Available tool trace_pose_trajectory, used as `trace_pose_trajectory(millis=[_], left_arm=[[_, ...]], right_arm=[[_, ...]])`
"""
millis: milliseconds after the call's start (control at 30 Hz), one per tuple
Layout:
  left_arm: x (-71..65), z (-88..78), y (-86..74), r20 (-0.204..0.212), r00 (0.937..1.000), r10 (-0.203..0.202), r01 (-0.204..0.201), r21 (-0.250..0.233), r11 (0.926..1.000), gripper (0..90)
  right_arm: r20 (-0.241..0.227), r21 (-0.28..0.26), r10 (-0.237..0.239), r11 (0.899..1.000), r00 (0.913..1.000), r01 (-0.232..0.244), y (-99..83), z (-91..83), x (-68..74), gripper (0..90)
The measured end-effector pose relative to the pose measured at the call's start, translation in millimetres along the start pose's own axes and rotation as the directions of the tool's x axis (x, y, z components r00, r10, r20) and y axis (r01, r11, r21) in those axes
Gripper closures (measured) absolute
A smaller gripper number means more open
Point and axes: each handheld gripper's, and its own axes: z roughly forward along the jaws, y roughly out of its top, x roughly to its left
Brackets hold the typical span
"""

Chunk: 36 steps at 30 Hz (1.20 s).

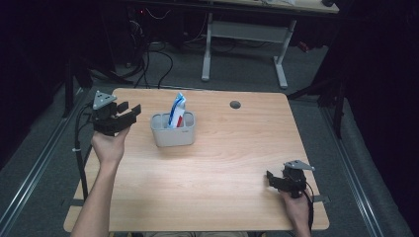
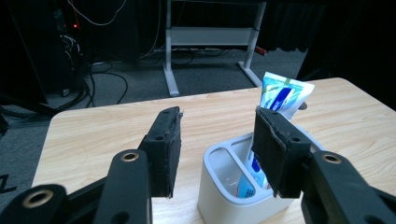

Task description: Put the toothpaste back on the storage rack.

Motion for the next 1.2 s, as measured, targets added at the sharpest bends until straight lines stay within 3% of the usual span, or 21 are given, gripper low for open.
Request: trace_pose_trajectory(millis=[467, 1200], left_arm=[[9.0, -21.3, -13.3, -0.035, 0.9993, -0.011, 0.011, -0.012, 0.9999, 54.0], [16.2, -44.5, -37.2, -0.047, 0.9982, -0.037, 0.035, -0.034, 0.9988, 53.2]], right_arm=[[-0.001, 0.000, -0.001, 1.000, 1.0000, 0.001, 0.0, 0.0, 0.0, 21.6], [-0.001, 0.000, -0.001, 1.000, 1.0000, 0.001, -0.1, -0.1, 0.0, 21.6]])
